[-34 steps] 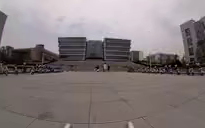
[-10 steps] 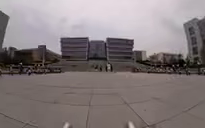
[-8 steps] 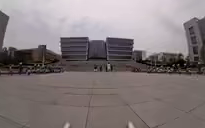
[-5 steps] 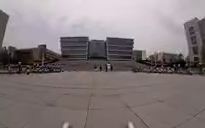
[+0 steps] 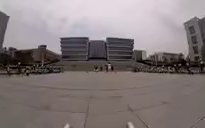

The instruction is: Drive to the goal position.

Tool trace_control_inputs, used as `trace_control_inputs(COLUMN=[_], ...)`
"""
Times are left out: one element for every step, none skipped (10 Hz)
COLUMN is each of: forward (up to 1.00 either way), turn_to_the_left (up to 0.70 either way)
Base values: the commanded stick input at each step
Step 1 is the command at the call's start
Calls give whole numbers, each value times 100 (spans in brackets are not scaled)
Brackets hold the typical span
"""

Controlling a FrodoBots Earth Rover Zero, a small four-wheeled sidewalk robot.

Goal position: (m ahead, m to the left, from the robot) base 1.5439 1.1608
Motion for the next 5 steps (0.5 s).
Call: trace_control_inputs(forward=[50, 50, 50, 50, 50], turn_to_the_left=[0, 0, 0, 0, 0])
